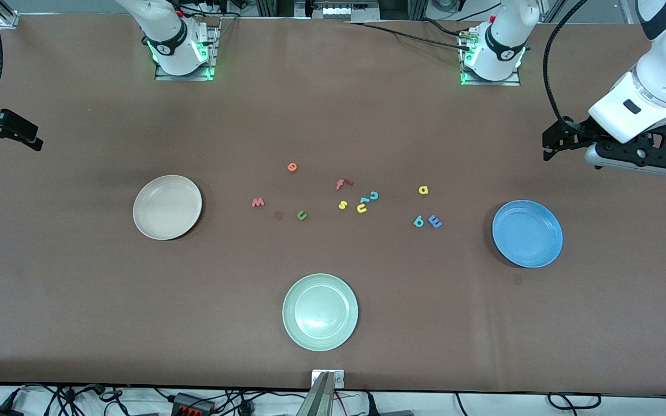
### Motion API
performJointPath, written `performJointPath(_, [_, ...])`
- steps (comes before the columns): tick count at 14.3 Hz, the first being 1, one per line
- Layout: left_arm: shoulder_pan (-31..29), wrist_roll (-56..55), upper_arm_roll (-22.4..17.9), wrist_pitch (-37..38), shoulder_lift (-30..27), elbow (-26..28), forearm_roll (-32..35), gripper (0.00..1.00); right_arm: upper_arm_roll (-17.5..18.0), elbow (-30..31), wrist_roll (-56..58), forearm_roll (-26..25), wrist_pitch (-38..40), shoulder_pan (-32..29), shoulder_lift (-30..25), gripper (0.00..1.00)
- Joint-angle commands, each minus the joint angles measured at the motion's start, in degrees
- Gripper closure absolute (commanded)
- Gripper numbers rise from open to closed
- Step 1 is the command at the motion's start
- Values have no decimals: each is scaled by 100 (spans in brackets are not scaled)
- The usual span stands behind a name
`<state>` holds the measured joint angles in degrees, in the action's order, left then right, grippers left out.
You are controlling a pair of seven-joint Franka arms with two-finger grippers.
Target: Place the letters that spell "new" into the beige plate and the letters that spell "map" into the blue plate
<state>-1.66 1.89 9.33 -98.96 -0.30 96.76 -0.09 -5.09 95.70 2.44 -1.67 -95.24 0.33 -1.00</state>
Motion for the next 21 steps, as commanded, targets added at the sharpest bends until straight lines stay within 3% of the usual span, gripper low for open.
performJointPath(1, [-88,101,25,105,-22,-70,97,0,26,89,98,-44,-56,-95,-75,0])
performJointPath(13, [-142,31,34,62,188,-88,18,0,26,72,283,-26,111,-191,-31,0])
performJointPath(18, [-37,14,43,-316,802,-96,-105,0,34,107,283,-17,146,-157,56,0])
performJointPath(21, [270,5,52,-412,1417,-96,-114,0,78,142,345,-44,216,36,389,0])
